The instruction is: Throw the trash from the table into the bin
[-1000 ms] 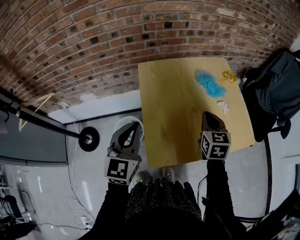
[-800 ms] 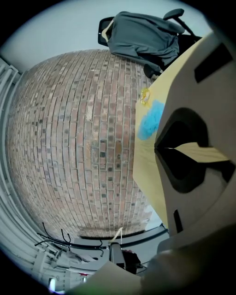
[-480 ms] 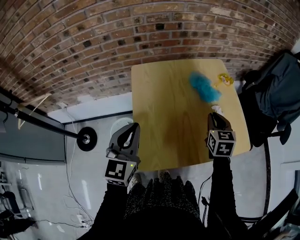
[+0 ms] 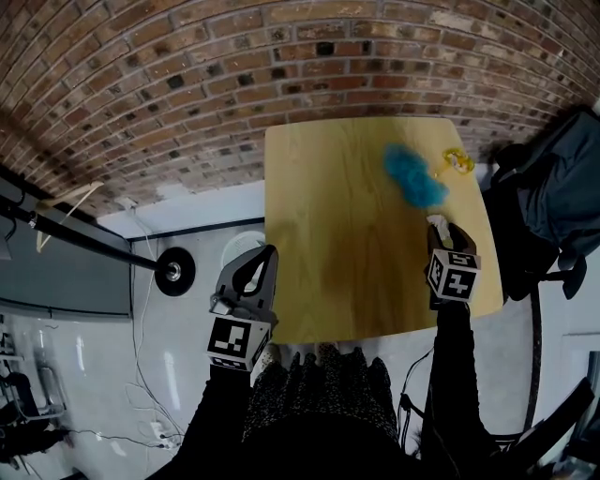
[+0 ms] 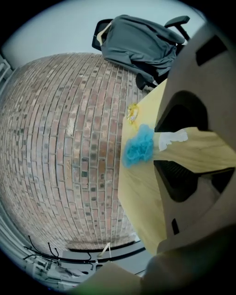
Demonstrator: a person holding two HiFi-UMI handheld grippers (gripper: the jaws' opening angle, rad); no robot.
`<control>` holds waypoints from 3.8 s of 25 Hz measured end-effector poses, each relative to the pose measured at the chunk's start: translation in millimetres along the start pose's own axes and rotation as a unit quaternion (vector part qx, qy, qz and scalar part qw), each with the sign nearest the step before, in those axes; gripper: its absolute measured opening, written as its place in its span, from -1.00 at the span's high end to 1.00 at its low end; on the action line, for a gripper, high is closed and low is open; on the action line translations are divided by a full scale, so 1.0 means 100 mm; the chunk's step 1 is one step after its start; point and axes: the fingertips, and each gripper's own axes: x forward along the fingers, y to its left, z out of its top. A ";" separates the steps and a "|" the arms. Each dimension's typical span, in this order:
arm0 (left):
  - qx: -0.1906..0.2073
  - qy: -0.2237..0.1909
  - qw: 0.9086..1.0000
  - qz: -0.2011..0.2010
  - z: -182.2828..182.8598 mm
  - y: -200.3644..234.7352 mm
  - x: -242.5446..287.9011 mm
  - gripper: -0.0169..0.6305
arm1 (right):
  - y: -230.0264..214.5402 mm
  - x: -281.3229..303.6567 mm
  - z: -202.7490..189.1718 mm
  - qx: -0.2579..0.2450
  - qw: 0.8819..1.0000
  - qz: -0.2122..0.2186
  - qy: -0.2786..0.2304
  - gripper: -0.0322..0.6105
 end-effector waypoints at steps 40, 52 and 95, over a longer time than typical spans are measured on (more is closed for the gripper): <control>0.000 0.010 1.000 0.004 -0.09 0.11 0.00 0.93 | -0.13 0.41 -0.28 -0.022 0.996 -0.049 0.078 0.79; -0.015 0.003 0.999 0.029 -0.11 0.42 -0.25 0.93 | 0.36 0.14 0.16 -0.035 0.999 -0.020 0.029 0.79; -0.054 -0.004 0.990 0.129 -0.89 2.66 -2.20 0.93 | 5.09 -0.07 0.57 -0.119 0.972 0.197 -0.039 0.79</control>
